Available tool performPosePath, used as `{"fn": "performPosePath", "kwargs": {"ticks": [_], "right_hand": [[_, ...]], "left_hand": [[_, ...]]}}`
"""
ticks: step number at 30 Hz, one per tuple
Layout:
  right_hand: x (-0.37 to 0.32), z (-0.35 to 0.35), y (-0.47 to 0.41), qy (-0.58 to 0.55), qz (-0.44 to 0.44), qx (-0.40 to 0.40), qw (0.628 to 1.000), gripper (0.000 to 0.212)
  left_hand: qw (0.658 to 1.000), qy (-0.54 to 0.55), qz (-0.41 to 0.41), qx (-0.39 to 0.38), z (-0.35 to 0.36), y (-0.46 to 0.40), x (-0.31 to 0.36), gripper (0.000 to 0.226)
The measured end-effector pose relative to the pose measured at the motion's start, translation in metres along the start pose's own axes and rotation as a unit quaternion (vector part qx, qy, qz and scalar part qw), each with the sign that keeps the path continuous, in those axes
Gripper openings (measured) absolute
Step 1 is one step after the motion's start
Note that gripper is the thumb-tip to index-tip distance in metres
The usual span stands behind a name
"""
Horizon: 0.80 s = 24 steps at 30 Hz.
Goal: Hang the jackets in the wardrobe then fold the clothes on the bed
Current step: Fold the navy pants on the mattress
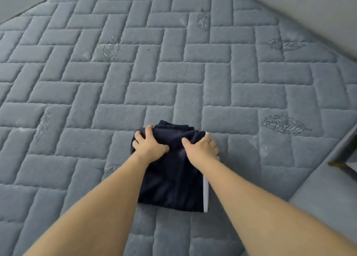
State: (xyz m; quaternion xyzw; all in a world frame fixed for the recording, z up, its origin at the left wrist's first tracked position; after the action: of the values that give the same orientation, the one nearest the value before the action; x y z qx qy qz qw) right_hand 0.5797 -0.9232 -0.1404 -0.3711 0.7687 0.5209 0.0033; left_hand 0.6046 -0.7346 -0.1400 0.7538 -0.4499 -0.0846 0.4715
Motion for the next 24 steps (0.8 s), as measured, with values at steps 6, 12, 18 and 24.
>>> {"fn": "performPosePath", "kwargs": {"ticks": [6,12,18,24], "right_hand": [[0.003,0.022,-0.052,0.137,-0.099,0.174,0.970,0.069],[0.007,0.027,-0.065,0.120,-0.147,0.231,0.954,0.069],[0.006,0.026,-0.065,0.103,-0.165,0.243,0.950,0.068],[0.010,0.025,-0.063,0.077,-0.185,0.264,0.943,0.069]], "left_hand": [[0.997,-0.038,-0.067,-0.012,0.042,-0.067,-0.004,0.102],[0.998,-0.020,-0.050,0.018,0.048,-0.076,-0.005,0.105],[0.998,-0.041,-0.043,0.026,0.046,-0.078,-0.003,0.105],[0.995,-0.095,-0.032,0.008,0.041,-0.078,-0.003,0.104]]}}
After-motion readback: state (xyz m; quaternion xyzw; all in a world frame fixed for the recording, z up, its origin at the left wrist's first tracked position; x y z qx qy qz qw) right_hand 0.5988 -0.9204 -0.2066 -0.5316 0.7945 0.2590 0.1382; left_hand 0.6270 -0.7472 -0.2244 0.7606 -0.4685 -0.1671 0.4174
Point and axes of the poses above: each hand's wrist, its own y-axis away from the middle knuckle, its own z-axis out of the palm, x = y × z, the point moved 6 cm from there along -y, towards the middle knuckle, and after that the axes turned 12 degrees about -x, right-handed, at the moved point
